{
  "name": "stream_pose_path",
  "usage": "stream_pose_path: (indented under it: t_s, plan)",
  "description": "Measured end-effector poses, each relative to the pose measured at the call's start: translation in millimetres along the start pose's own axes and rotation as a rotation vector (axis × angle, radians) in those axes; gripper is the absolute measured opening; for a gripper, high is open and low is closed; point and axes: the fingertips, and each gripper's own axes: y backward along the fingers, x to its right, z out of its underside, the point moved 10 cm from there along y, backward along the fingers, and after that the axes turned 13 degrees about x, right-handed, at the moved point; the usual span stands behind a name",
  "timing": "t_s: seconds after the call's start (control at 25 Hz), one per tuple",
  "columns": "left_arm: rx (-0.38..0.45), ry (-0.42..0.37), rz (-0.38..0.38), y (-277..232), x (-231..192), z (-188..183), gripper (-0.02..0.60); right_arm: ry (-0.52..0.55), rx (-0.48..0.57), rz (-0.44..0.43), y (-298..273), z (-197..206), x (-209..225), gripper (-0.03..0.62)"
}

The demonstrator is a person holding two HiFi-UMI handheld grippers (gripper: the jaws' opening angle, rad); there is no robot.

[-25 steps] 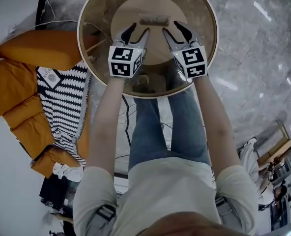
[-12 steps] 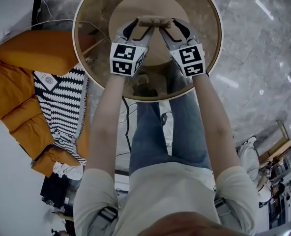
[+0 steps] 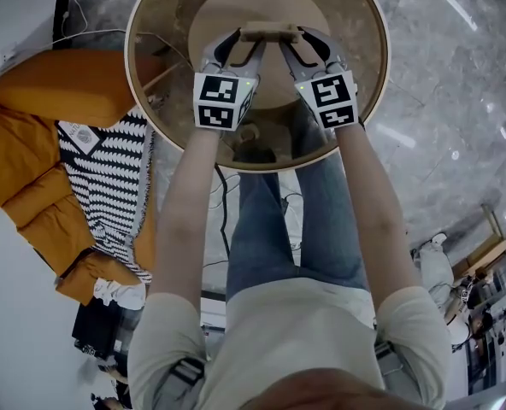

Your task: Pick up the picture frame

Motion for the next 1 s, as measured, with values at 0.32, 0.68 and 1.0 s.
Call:
stream_pose_path:
  t_s: [0.32,0.68,1.0]
  plan:
    - [0.015,0.005,-0.012,13.4,6.1,-8.6,0.176,0.005,0.014,0.019,9.7,-10.3,-10.0,0.144]
    - [0.034,0.006,-0.003,48.0,22.7,-28.2,0.176,0.009,0.042,0.053,40.4,-34.3,-35.2,0.143]
    - [0.076,-0.009,0.007,90.4,37.6,-57.1,0.176,0.044,0.075,0.071,72.3,-69.6,-63.5,0.143]
